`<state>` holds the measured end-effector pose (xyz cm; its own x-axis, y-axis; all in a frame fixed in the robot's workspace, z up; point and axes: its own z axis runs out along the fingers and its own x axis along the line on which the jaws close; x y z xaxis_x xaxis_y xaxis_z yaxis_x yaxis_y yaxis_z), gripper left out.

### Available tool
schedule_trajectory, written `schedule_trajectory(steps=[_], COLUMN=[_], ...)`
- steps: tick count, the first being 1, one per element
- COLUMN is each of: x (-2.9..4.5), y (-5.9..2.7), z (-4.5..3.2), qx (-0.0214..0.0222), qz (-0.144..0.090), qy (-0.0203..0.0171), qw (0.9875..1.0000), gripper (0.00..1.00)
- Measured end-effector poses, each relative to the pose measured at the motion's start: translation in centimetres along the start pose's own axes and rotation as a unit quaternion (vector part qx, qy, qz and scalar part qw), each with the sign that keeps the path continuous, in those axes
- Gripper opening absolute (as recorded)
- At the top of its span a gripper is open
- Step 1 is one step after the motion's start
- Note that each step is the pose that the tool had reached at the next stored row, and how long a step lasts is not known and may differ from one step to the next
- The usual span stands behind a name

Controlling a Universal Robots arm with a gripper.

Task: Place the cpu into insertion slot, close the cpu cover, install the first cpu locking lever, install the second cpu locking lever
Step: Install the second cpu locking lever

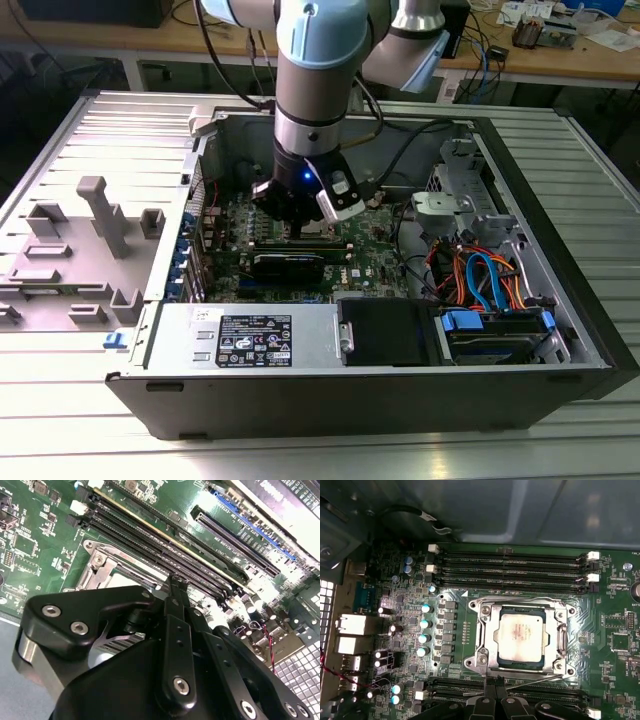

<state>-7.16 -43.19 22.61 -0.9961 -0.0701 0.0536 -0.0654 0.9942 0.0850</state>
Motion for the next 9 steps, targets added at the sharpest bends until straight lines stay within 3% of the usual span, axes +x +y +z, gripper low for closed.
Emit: schedule_trajectory(steps=[9], x=[0.81], y=[-0.11], z=[0.14], qx=[-0.0003], qz=[0.000], qy=[0.0000], qw=[1.0000], gripper=[0.11])
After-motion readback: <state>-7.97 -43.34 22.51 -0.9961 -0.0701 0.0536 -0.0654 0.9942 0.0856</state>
